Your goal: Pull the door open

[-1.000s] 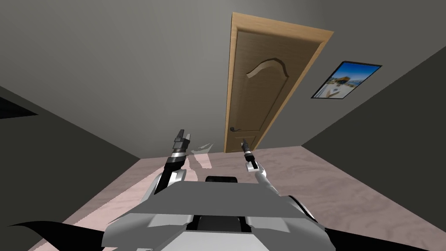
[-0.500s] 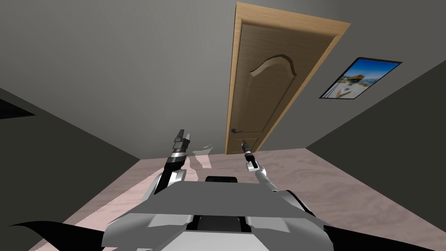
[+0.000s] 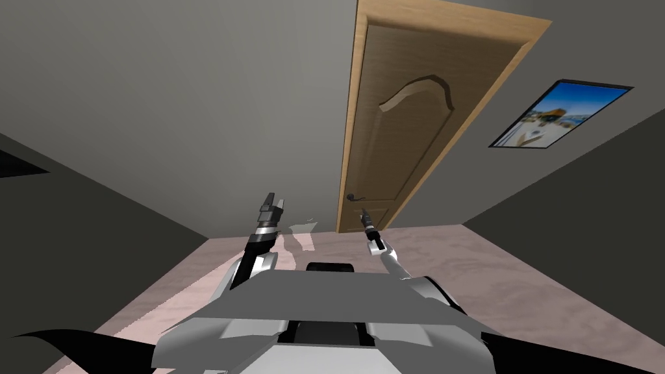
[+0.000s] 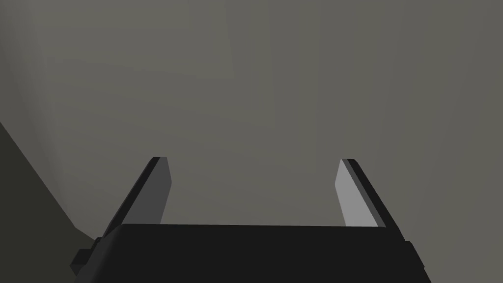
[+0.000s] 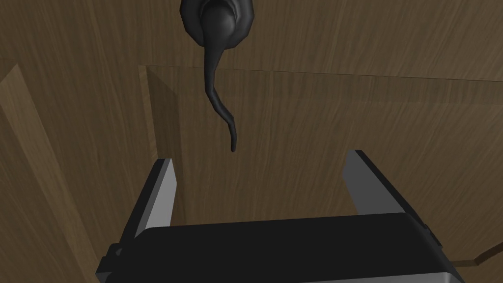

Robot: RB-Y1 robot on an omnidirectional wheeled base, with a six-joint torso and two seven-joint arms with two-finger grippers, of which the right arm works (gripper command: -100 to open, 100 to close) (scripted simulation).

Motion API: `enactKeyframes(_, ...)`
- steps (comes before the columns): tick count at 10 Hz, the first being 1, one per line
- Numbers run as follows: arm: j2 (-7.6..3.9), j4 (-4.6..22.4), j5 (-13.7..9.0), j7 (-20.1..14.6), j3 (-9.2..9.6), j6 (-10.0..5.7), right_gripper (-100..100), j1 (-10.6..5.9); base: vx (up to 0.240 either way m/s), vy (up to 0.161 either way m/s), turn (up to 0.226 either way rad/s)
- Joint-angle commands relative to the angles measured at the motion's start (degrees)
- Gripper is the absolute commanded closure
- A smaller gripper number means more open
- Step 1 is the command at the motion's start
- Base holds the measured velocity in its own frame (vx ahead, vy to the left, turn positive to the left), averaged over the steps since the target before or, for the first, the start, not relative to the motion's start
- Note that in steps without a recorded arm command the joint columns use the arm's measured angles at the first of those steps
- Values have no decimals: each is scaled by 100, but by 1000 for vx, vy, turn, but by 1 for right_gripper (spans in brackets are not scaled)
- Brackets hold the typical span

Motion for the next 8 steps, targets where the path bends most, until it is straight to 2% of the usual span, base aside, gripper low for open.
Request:
enactKeyframes(1, -32, 228, -12, -19, 15, -39, -100, -114, 69, 16, 17)
enactKeyframes(5, -78, 563, -35, -28, 48, -62, -100, -276, 63, 16, 16)
enactKeyframes(6, -70, 498, -31, -27, 43, -50, -100, -249, 23, 2, 4)
enactKeyframes(7, -218, 513, -119, -94, -26, -120, -100, -128, 101, 62, 211)
enactKeyframes(8, -218, 513, -119, -94, -26, -120, -100, -128, 138, 54, 124)
